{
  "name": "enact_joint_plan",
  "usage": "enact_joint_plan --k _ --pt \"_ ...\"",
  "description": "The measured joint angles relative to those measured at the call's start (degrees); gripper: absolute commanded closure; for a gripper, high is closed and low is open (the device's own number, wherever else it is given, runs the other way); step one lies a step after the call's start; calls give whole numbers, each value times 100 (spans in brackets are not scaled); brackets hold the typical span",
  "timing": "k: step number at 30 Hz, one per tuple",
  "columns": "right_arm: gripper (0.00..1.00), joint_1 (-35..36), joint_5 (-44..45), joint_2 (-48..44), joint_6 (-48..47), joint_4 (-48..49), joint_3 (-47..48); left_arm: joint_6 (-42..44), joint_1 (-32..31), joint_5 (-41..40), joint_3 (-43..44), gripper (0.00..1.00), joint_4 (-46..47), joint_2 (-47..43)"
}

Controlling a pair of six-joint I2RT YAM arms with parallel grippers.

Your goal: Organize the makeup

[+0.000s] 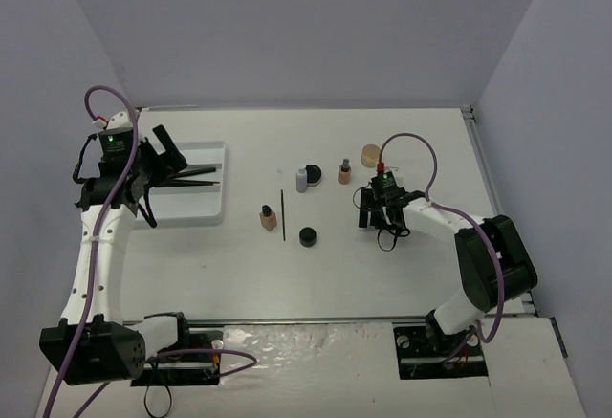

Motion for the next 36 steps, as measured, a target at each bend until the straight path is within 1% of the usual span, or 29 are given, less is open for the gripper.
enact_joint_plan --k 3,6,12,16,25,26,36 --pt "30 -22 18 71 42 70 -81 65 -18 0 -17 4 -84 -23" --pt "36 -43 44 104 53 151 -93 102 -27 0 -17 4 -112 -58" --pt "59 -57 14 132 27 272 -94 118 -34 -3 -18 4 -123 -161" --pt "73 -56 -11 138 9 327 -109 118 -37 -2 -19 4 -127 -185" --pt "98 -17 0 194 88 470 -120 114 -38 19 -110 4 -137 -191" --pt "100 5 16 213 92 485 -109 113 -39 30 -113 4 -143 -191" --pt "100 716 151 303 100 540 -20 46 -256 277 -113 4 -185 -231"
